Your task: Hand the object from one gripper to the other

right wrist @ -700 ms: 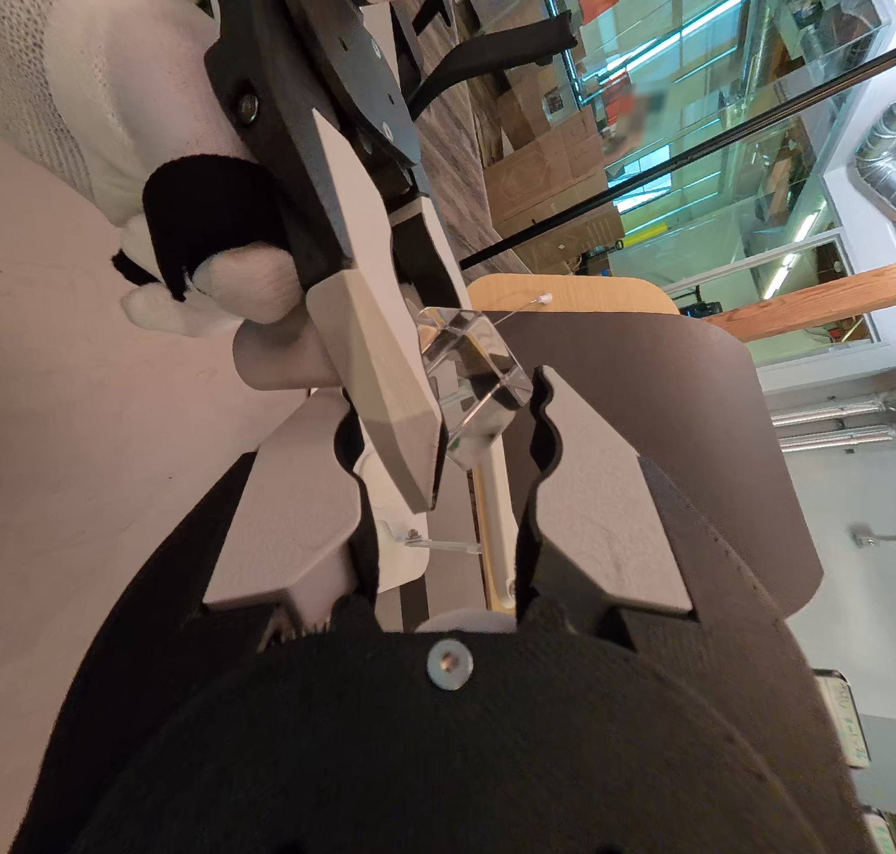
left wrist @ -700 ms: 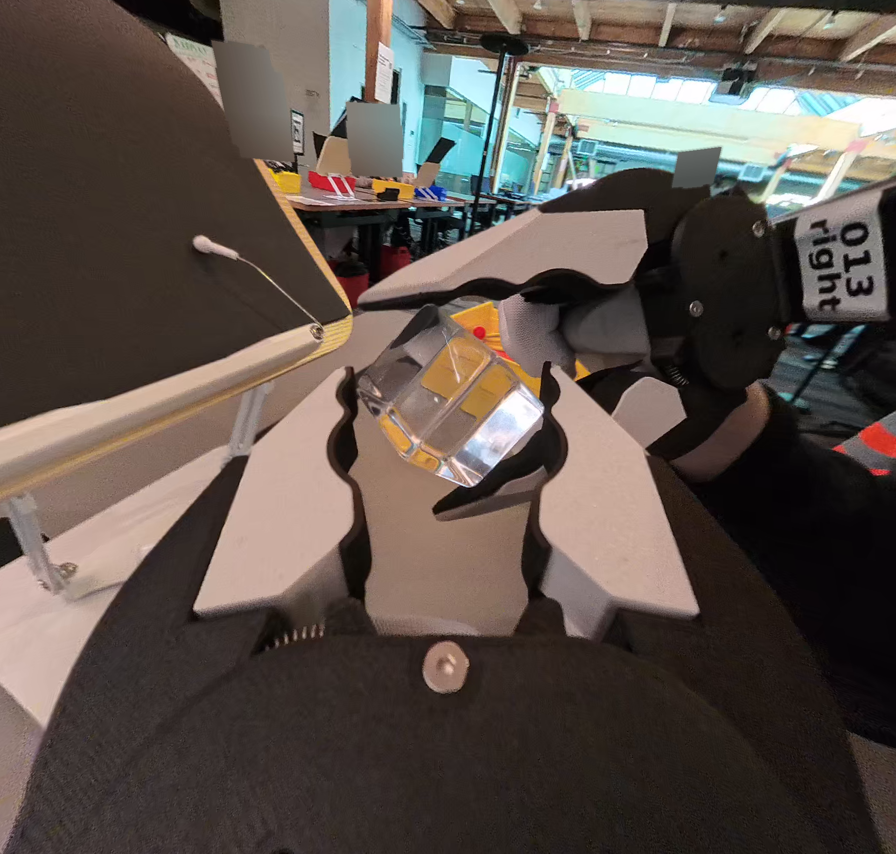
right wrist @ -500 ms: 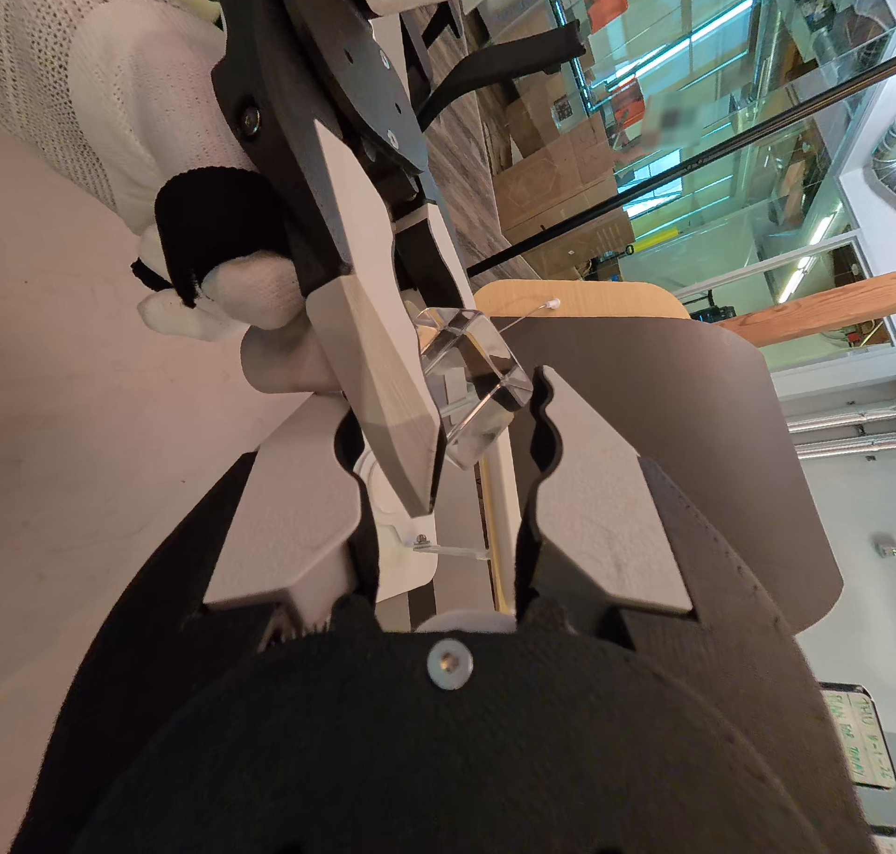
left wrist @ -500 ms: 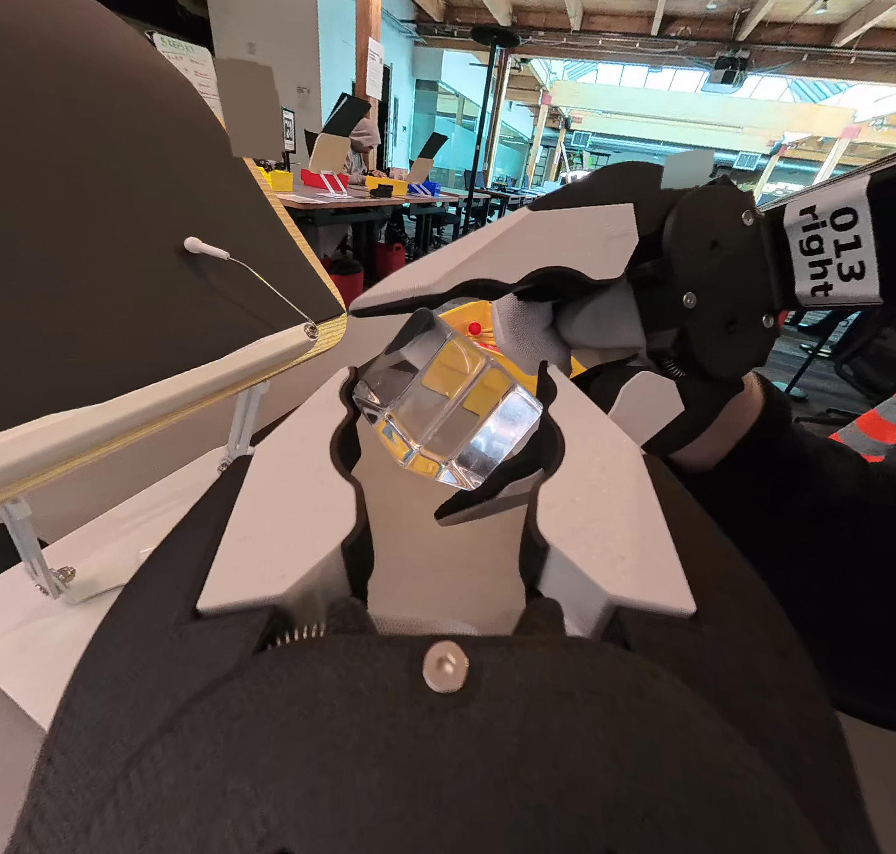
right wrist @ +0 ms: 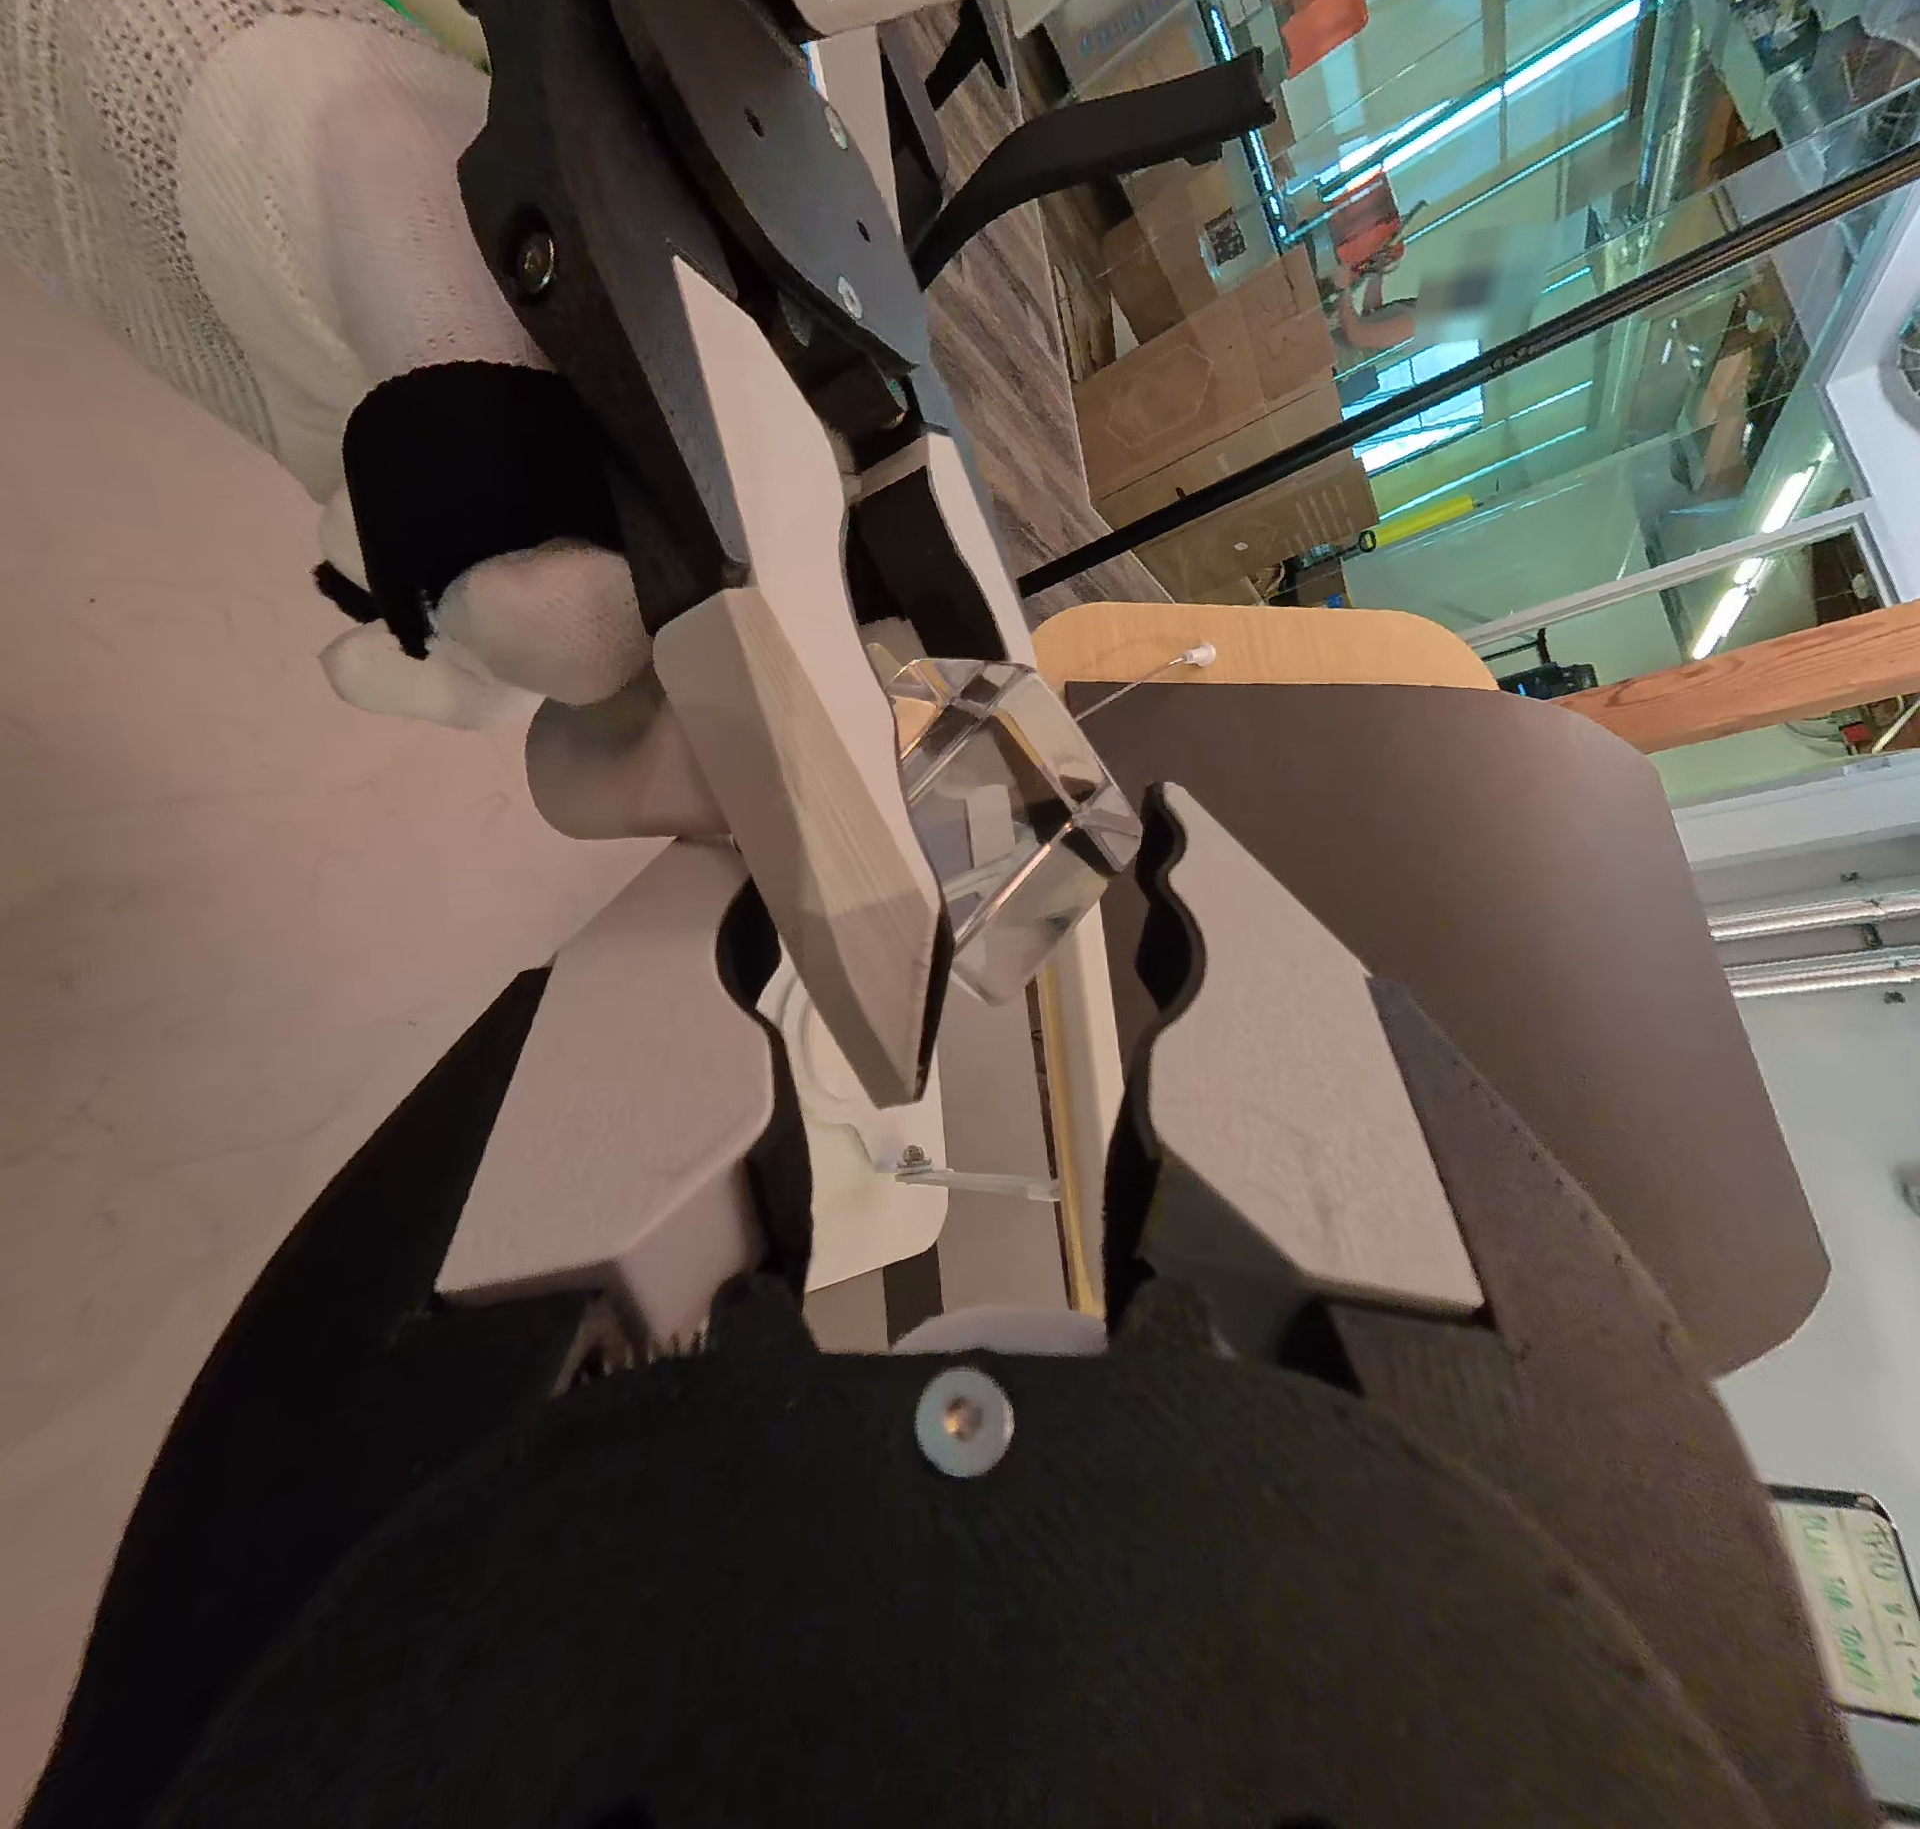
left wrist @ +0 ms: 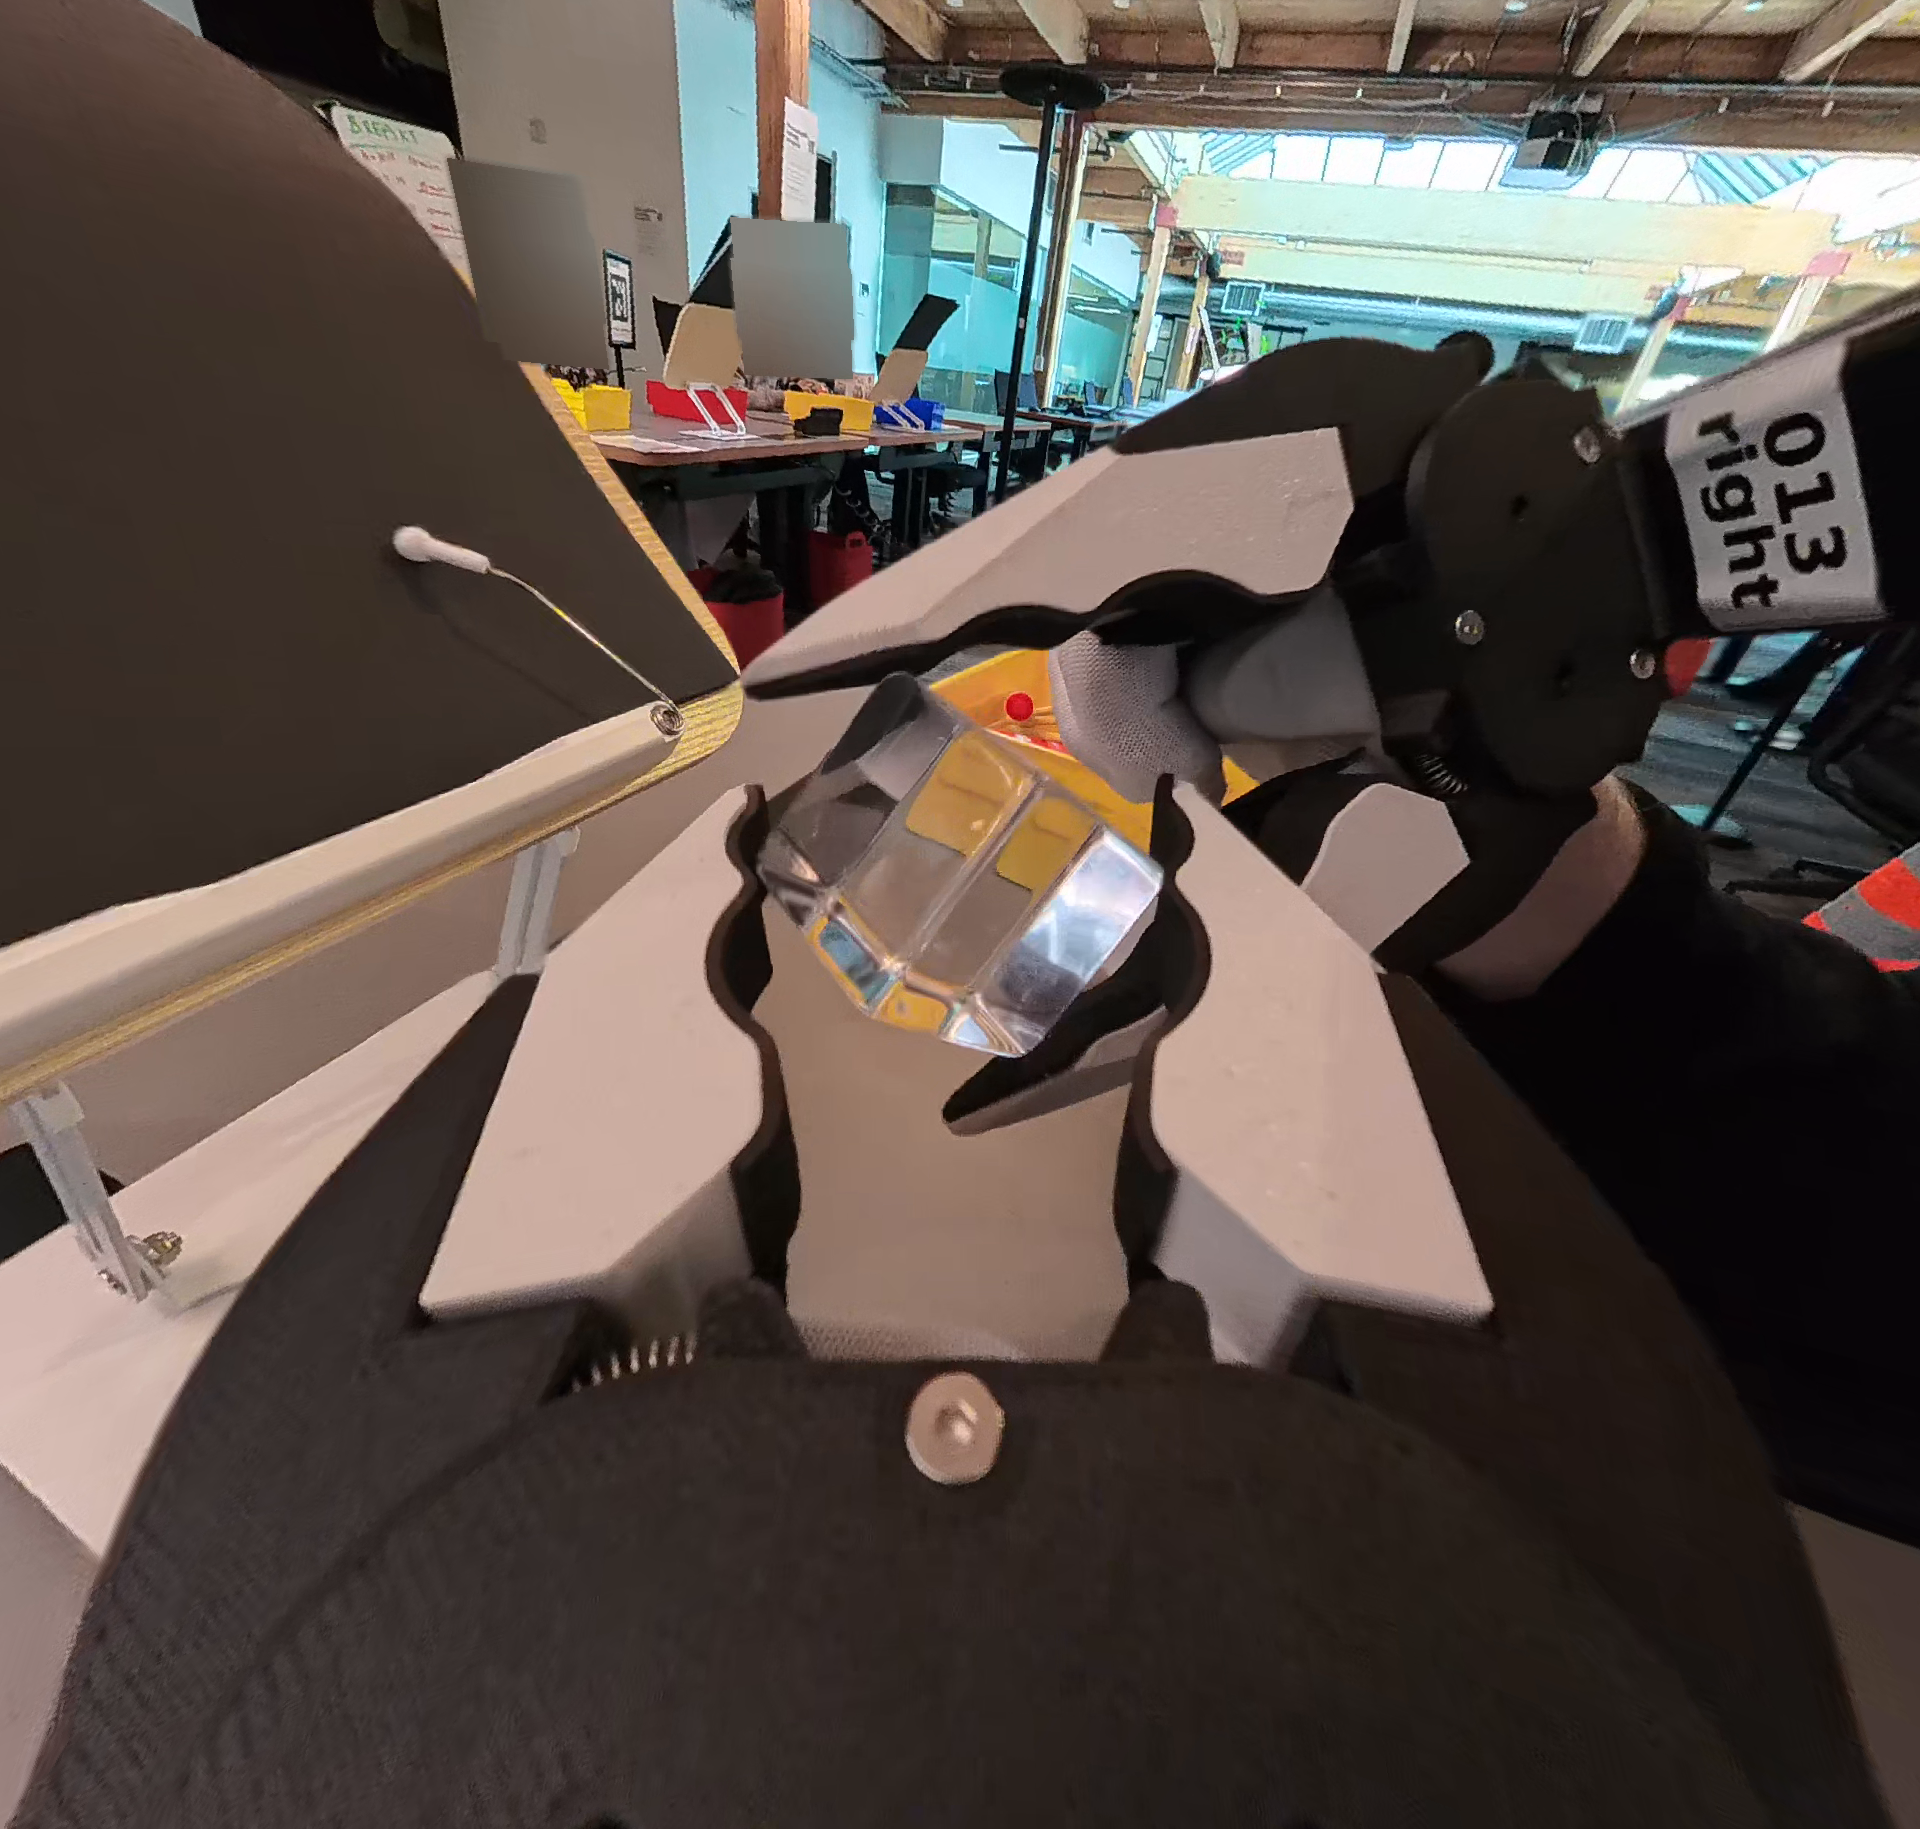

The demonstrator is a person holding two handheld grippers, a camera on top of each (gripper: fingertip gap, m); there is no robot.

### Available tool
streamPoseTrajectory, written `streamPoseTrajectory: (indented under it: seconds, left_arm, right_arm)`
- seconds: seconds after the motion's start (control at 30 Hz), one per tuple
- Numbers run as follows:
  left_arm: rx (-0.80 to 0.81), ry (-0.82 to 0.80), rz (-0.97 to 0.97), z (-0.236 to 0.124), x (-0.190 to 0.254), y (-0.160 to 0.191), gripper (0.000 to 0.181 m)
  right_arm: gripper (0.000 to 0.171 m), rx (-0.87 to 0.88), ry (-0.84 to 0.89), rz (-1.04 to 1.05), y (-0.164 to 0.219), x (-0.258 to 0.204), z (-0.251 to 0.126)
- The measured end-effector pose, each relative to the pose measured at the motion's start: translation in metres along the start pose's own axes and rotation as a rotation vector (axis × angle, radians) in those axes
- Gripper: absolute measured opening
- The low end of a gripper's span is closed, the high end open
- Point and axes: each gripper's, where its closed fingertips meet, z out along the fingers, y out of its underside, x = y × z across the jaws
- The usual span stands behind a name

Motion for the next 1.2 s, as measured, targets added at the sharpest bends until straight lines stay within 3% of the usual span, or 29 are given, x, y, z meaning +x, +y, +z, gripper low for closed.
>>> streamPoseTrajectory:
  seconds: [0.03,0.93,1.2]
  left_arm:
    - [-0.002,-0.007,0.024,0.0,0.0,0.0,0.072]
    - [-0.088,0.026,0.107,-0.005,0.006,0.009,0.069]
    - [0.033,0.081,-0.068,-0.011,0.004,-0.009,0.068]
  right_arm:
    - [0.068,0.003,-0.008,0.003,0.0,-0.001,0.0]
    - [0.068,0.024,-0.061,-0.014,-0.004,-0.012,-0.001]
    - [0.07,0.03,0.012,-0.051,-0.009,-0.002,-0.004]
